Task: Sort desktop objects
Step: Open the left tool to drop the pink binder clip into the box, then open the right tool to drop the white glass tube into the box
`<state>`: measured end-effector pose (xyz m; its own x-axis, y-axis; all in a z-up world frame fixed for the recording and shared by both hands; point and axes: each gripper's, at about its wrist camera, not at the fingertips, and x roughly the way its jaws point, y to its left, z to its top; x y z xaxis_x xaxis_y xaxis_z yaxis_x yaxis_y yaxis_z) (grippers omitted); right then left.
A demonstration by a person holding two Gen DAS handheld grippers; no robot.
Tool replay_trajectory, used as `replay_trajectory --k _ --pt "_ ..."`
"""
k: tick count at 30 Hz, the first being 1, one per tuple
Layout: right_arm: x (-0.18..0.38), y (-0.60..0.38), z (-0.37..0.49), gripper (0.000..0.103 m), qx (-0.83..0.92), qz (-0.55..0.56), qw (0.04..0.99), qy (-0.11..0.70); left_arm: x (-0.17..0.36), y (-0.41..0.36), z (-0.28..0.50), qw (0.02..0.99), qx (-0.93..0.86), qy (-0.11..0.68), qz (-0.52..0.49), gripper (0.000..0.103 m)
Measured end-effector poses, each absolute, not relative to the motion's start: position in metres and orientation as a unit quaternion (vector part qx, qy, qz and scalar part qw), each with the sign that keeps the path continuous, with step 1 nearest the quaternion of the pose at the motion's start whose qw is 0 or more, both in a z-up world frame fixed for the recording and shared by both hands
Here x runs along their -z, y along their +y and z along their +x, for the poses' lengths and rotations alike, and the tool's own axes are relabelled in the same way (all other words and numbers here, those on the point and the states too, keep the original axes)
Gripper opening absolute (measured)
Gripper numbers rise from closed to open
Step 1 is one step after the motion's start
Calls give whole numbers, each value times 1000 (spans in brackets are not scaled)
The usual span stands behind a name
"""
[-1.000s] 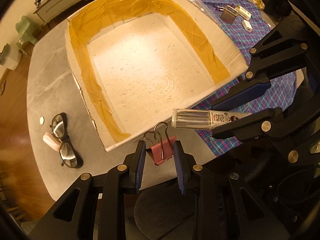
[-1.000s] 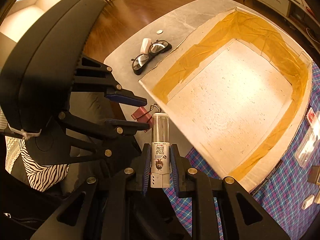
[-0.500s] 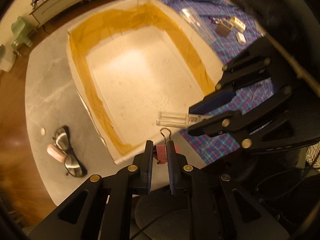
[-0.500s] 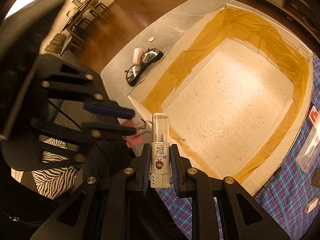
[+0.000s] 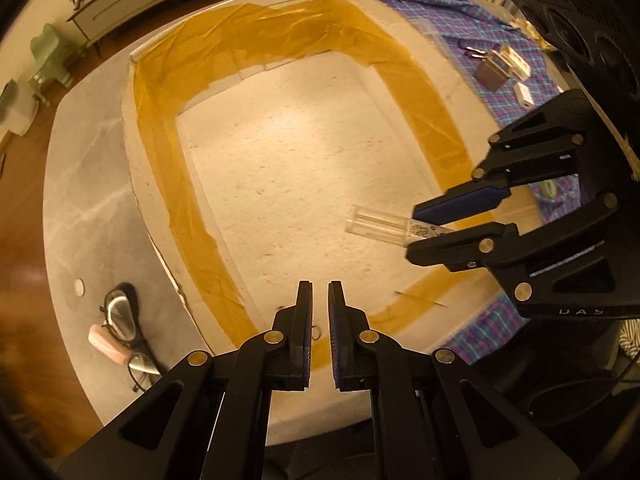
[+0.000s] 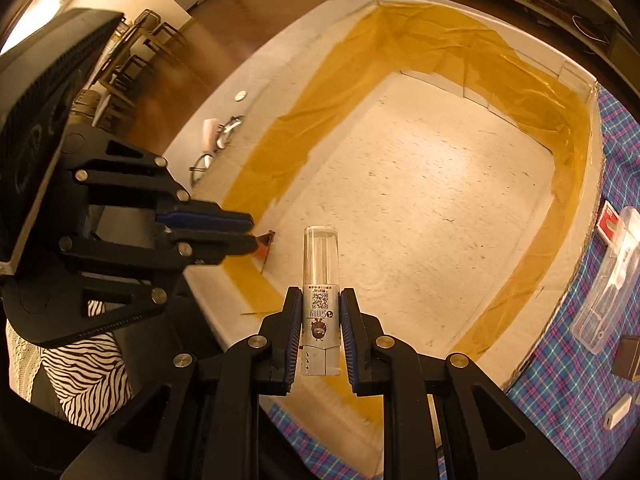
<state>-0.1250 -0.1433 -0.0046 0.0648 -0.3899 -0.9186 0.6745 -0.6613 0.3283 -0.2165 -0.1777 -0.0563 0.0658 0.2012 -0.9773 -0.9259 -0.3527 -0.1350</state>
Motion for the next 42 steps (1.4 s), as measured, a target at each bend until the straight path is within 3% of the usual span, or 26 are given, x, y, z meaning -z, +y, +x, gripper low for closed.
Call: replay_trajectory --k 10,15,21,42 --pt "36 -162 -125 21 653 637 382 152 79 -174 -214 470 -590 348 -556 10" --pt "41 -166 -126 21 650 641 377 157 83 -174 -212 474 -581 352 -560 20" --pt "45 -166 -124 21 657 634 370 172 85 -175 -205 476 -580 354 -558 23" --pt "23 -146 -106 21 676 616 368 165 48 -187 -177 472 -610 352 -530 26"
